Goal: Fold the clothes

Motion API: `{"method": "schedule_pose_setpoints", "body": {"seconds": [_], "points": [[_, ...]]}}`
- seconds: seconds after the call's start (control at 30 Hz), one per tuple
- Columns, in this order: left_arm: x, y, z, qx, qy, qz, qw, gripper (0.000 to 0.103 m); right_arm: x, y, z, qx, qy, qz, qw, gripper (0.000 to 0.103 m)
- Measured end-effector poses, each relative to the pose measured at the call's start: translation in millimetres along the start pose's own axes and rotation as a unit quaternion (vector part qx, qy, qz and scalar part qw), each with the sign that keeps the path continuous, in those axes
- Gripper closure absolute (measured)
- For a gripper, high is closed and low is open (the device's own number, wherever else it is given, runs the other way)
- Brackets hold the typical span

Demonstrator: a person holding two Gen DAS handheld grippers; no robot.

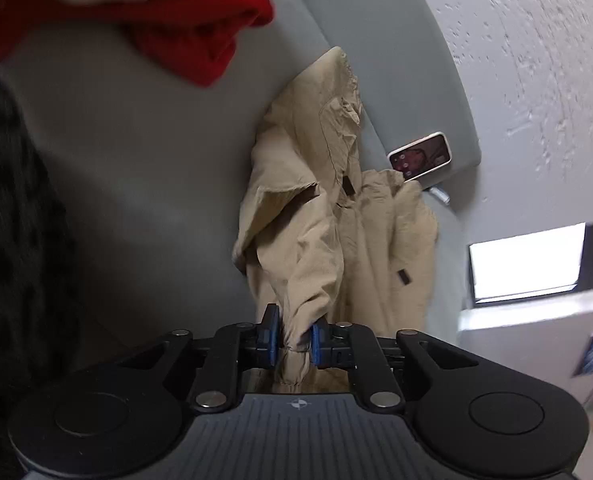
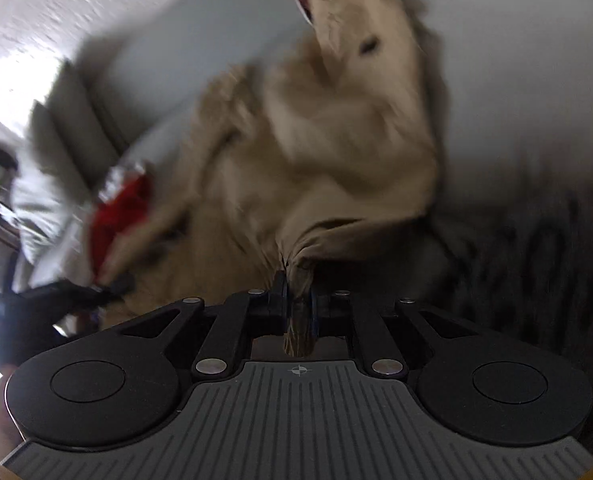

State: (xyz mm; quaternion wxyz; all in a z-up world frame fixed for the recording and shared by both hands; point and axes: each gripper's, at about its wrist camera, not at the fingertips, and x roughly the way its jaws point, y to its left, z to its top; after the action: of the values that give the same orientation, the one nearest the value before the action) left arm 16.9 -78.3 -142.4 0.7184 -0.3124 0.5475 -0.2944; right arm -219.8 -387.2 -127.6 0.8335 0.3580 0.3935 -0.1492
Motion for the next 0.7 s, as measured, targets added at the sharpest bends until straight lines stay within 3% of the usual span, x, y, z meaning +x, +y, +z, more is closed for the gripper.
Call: {"method": "schedule_pose_setpoints", "body": {"seconds": [0.07,0.17,0.4,0.6,0.7], "points": [[-9.7,-10.9,1.5,0.031,-0.013,0.031,0.999,0.066,5.1,10.5,-4.2,-0.022,0.021,-0.004,1.0,0.071],[-28.9,-25.5,-4.3,0.072,-0.03,0.063,0.9949,0.062,6.4,27.3,-6.9,-0.047,0.051,0.002,0.998,0.054],[-42.7,-55.0,-26.0,0.175,-0.068,0.137,0.9727,0.049,-20.0,45.1,-6.6,-0.068,0.064,0.053,0.994,0.052],[-64.1,-72.8,-41.3,0.262,-0.121,0.11,0.9512,0.048,-46.9,61.6,4.4,-0.085,0.084,0.125,0.985,0.052],[-61.6,-87.0,-45.6,0.301,-0.12,0.095,0.9413,0.04,-61.2,64.6,5.4,-0.091,0.103,0.165,0.977,0.052]]}}
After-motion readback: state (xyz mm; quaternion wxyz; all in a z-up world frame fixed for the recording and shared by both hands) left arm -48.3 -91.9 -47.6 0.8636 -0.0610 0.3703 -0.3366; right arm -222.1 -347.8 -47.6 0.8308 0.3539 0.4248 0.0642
